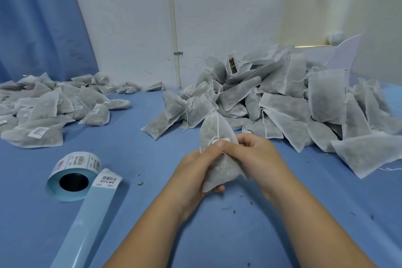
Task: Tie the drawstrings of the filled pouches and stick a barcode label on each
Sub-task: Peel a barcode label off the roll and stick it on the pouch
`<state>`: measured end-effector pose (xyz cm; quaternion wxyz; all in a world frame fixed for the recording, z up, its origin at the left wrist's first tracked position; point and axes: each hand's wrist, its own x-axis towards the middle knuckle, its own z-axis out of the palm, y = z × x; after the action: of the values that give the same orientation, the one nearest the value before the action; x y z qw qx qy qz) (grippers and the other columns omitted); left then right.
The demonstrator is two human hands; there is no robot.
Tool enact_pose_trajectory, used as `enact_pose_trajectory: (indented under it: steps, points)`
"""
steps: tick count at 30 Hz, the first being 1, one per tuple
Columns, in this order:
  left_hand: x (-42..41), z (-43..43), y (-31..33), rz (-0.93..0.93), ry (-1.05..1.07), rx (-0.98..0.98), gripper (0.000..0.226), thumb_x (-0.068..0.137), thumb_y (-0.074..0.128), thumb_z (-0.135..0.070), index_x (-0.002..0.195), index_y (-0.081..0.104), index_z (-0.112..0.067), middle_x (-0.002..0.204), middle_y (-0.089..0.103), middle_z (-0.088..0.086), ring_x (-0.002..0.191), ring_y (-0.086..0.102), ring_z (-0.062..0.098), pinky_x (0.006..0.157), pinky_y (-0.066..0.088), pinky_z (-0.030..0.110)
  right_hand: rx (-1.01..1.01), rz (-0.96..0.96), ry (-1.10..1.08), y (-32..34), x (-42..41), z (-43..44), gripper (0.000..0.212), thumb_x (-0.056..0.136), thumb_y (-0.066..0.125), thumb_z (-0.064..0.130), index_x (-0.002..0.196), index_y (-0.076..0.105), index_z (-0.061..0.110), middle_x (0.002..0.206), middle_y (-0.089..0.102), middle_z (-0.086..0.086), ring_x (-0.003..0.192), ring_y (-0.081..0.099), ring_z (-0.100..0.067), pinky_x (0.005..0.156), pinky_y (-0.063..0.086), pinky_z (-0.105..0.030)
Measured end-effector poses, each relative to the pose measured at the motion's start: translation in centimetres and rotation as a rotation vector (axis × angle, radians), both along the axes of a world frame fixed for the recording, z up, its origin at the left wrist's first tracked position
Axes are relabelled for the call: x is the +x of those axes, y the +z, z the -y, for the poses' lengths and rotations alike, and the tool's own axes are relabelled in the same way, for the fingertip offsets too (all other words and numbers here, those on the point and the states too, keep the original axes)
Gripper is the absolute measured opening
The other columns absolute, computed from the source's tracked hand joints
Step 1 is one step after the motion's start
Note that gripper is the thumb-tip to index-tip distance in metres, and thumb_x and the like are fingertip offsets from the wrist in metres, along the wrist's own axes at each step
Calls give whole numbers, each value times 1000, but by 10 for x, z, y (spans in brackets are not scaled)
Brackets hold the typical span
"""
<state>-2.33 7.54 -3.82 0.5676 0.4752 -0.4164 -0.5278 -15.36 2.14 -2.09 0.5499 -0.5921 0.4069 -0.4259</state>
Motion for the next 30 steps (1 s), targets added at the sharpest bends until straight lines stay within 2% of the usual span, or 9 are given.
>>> enact_pose_trajectory:
  steps: [3, 7, 10, 17, 19, 21, 25, 27, 30]
  points:
    - [0, -1, 0, 14, 41, -1, 28, 85, 69, -40, 88, 75, -12, 78, 70, 6, 64, 63, 12, 51, 49, 24, 10, 47, 11, 1, -1, -1, 13, 79, 78, 25, 81, 72, 13, 70, 72, 1, 60, 67, -8, 50, 47, -16]
    - [0, 0, -3, -33, 15, -39, 18, 90, 66, -19, 92, 69, -2, 76, 67, 11, 61, 61, 16, 51, 48, 25, 46, 116, -5, 2, -3, 0, 19, 86, 72, 23, 73, 70, 10, 70, 71, -6, 60, 64, -14, 55, 51, -25]
    - [-1, 0, -3, -53, -23, -74, 22, 79, 69, -21, 91, 70, -3, 76, 68, 11, 62, 61, 17, 54, 49, 26, 51, 135, -31, 2, -4, 2, 23, 87, 71, 26, 70, 68, 11, 74, 69, -12, 66, 62, -20, 64, 50, -33]
    - [-2, 0, -4, -207, -79, -122, 31, 75, 57, -10, 98, 73, 1, 93, 71, 18, 77, 69, 21, 60, 55, 28, 43, 158, -44, 1, -2, 4, 24, 88, 69, 31, 71, 71, 14, 76, 74, -6, 64, 67, -15, 61, 53, -28]
    - [-3, 1, -4, -232, -54, -136, 45, 73, 54, -11, 112, 66, 7, 103, 70, 20, 88, 68, 24, 66, 56, 30, 14, 138, 8, 1, -1, 3, 24, 85, 72, 35, 70, 72, 17, 75, 73, -2, 64, 66, -11, 58, 52, -24]
    - [-3, 2, -3, -211, -24, -168, 44, 77, 57, -20, 115, 66, 1, 107, 71, 17, 95, 68, 23, 71, 56, 29, -40, 84, 51, 0, 1, 1, 23, 82, 75, 37, 71, 71, 17, 71, 69, -1, 61, 63, -10, 55, 50, -21]
    - [-6, 0, -1, -137, -17, -175, 48, 90, 62, -37, 124, 64, -3, 120, 69, 18, 113, 66, 28, 88, 54, 32, -106, 4, 25, -3, 3, 1, 26, 79, 78, 37, 78, 71, 12, 71, 66, -7, 63, 60, -14, 60, 49, -30]
    - [-6, -1, -2, -160, 19, -150, 39, 87, 71, -34, 116, 70, -7, 116, 71, 18, 109, 68, 27, 88, 56, 32, -110, 17, 27, -3, 1, 2, 22, 80, 77, 33, 79, 71, 12, 73, 68, -11, 63, 61, -15, 60, 50, -30]
    - [-4, 0, -5, -175, 42, -133, 26, 81, 72, -24, 102, 76, -9, 110, 73, 18, 101, 71, 26, 78, 58, 27, -91, 47, 35, -3, 0, 3, 20, 84, 75, 27, 83, 71, 7, 79, 70, -18, 66, 61, -19, 64, 50, -34]
